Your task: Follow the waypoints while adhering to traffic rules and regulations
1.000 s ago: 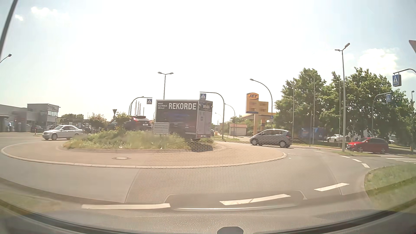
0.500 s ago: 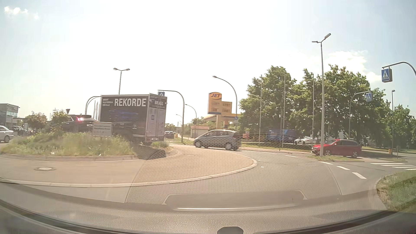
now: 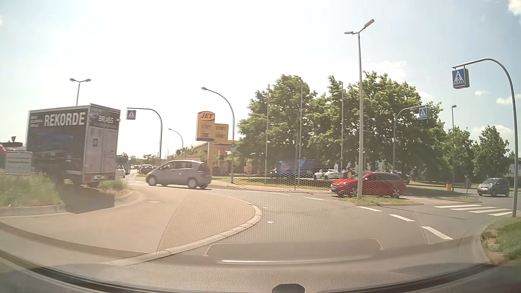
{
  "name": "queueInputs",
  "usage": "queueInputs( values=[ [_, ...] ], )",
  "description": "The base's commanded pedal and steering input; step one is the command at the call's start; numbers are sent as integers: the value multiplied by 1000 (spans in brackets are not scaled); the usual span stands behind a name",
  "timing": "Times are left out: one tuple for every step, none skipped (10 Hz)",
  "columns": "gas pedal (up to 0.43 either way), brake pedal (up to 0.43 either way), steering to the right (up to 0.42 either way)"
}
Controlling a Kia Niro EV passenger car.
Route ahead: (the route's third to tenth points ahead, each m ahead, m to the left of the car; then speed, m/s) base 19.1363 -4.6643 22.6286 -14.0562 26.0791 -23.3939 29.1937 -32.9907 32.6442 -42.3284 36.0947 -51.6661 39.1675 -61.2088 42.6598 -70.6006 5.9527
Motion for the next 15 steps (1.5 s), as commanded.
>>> queueInputs(
  values=[
    [110,0,284],
    [110,0,285],
    [110,0,288],
    [110,0,293],
    [110,0,303],
    [110,0,308],
    [110,0,312],
    [110,0,316],
    [110,0,320],
    [110,0,322],
    [110,0,324],
    [110,0,323],
    [130,0,323],
    [138,0,323],
    [169,0,320]
  ],
)
